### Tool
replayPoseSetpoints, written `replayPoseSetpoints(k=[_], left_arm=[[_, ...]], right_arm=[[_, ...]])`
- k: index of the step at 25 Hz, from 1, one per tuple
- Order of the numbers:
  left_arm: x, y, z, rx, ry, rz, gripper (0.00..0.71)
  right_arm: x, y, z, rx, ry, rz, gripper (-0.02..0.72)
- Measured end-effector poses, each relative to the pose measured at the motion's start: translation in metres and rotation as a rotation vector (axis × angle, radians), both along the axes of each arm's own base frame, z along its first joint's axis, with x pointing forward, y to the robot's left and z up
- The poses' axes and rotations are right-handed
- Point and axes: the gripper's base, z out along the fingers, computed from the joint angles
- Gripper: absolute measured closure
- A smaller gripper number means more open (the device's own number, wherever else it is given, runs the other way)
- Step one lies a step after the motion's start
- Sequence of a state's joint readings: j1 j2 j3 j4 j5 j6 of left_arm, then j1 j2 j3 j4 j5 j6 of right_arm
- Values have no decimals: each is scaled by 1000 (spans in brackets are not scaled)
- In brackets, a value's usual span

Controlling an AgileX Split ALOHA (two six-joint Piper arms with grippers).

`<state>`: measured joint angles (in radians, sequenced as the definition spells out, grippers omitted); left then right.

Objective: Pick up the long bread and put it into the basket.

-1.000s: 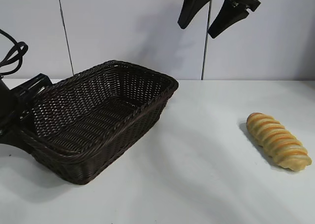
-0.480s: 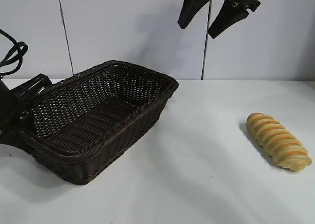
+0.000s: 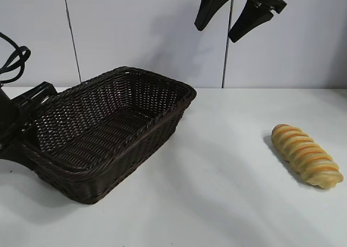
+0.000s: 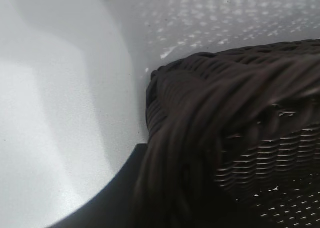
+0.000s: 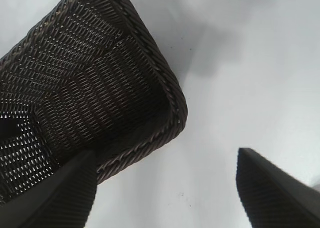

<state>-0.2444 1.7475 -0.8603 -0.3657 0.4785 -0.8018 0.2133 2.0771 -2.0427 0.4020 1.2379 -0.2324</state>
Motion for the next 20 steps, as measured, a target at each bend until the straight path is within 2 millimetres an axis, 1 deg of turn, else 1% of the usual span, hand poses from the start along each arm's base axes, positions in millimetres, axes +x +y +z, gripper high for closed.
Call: replayPoseSetpoints(k=[20], left_arm=[[0,0,0,1,-6,-13,604]], right_arm=[[0,0,0,5,3,-3,146]])
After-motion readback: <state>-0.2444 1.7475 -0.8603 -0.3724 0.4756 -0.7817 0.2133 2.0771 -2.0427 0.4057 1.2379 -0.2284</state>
